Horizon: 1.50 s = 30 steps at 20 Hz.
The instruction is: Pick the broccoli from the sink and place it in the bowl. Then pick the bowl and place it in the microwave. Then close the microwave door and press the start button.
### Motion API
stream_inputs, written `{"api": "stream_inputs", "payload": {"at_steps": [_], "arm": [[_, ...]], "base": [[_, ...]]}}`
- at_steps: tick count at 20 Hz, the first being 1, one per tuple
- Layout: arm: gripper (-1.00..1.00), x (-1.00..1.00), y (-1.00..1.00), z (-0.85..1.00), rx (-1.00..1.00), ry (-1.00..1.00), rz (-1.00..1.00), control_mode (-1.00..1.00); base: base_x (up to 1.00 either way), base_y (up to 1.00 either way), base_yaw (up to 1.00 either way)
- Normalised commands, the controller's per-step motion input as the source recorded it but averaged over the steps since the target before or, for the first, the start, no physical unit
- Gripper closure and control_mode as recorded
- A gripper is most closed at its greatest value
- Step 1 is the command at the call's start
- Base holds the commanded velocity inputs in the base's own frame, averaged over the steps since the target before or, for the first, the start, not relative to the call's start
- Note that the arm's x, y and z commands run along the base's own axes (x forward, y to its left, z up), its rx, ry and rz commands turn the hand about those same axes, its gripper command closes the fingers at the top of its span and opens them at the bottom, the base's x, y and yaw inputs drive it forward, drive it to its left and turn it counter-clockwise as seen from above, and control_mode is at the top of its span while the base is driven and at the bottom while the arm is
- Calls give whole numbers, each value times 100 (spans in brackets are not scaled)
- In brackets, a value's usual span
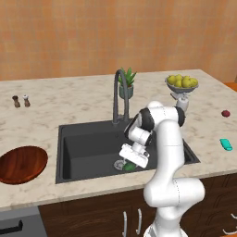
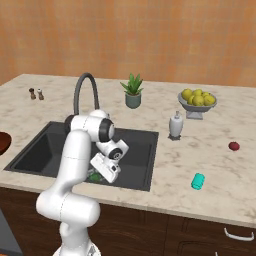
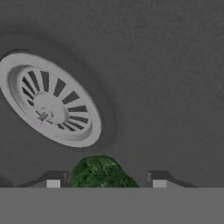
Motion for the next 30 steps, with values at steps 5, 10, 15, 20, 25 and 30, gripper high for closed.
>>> {"api": "stream_inputs", "payload": {"at_steps": [5,10,15,20,25,30], "arm": [[100,-12,-11,69,1,-3,0,-100],[100,-42,-16,87,0,-11,0,-100],[100,-53,-14,95,0,-9,0,-100],[100,-64,-1,97,0,-11,0,-100],[100,-79,24,78,0,-4,-3,-100],[100,-63,75,67,0,0,-5,-100]], "base": [[0,0,0],[0,0,0],[0,0,0],[0,0,0],[0,0,0],[0,0,0]]}}
